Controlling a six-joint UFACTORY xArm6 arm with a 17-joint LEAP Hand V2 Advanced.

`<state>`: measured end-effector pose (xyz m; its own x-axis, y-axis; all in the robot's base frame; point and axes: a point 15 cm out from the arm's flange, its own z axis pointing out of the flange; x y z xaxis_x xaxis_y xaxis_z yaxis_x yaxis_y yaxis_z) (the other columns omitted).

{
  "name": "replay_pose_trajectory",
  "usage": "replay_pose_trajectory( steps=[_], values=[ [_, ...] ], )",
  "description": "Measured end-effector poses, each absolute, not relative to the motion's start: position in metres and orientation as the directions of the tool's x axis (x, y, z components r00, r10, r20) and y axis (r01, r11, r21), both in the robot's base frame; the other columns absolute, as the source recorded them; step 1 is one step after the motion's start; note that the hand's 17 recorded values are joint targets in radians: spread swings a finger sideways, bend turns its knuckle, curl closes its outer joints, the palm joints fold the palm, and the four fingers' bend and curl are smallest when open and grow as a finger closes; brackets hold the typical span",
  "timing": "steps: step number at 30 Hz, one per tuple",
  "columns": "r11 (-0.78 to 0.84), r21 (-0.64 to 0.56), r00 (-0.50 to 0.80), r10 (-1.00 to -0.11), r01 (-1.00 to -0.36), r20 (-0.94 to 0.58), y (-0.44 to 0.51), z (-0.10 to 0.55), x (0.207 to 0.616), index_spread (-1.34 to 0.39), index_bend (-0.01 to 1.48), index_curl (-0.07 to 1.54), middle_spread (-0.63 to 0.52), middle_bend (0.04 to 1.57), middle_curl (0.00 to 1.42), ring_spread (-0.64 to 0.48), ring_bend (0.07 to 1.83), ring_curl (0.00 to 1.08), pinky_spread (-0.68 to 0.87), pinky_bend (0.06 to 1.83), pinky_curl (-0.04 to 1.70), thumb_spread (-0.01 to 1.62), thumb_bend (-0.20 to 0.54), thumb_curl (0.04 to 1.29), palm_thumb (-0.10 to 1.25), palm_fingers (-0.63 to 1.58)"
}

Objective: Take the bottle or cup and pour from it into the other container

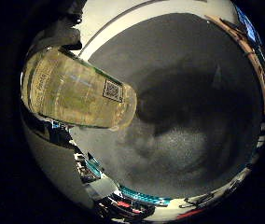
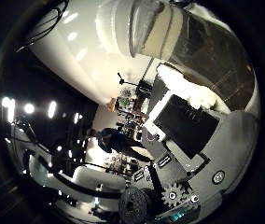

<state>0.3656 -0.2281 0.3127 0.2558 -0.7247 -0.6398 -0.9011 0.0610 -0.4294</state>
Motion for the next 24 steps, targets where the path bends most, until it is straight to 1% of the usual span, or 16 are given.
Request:
replay_pose_trajectory(
  steps=[4,8,12,15,19,24],
  values=[
    [-0.017,-0.420,0.285,-0.760,-0.907,-0.584,-0.192,0.344,0.371,-0.19,1.21,0.79,-0.13,1.34,0.84,-0.26,1.33,0.81,-0.19,1.51,0.58,0.49,-0.018,0.87,1.14,1.07],
    [-0.109,-0.336,0.275,-0.824,-0.935,-0.495,-0.168,0.360,0.363,-0.19,1.23,0.79,-0.13,1.34,0.84,-0.26,1.32,0.84,-0.19,1.49,0.63,0.46,-0.018,0.89,1.12,1.07],
    [-0.222,-0.284,0.325,-0.859,-0.933,-0.395,-0.132,0.373,0.370,-0.19,1.23,0.78,-0.13,1.35,0.84,-0.26,1.31,0.87,-0.19,1.46,0.68,0.43,-0.019,0.91,1.11,1.08],
    [-0.277,-0.244,0.346,-0.884,-0.929,-0.315,-0.112,0.383,0.371,-0.19,1.23,0.78,-0.13,1.35,0.84,-0.27,1.30,0.89,-0.18,1.44,0.71,0.42,-0.018,0.93,1.11,1.08],
    [-0.341,-0.188,0.379,-0.896,-0.921,-0.232,-0.087,0.392,0.370,-0.19,1.24,0.77,-0.13,1.35,0.83,-0.27,1.30,0.90,-0.18,1.41,0.76,0.42,-0.020,0.94,1.10,1.08],
    [-0.411,-0.088,0.419,-0.900,-0.907,-0.122,-0.052,0.394,0.368,-0.19,1.23,0.77,-0.13,1.36,0.83,-0.27,1.29,0.91,-0.19,1.38,0.81,0.39,-0.020,0.95,1.09,1.09]
  ],
)
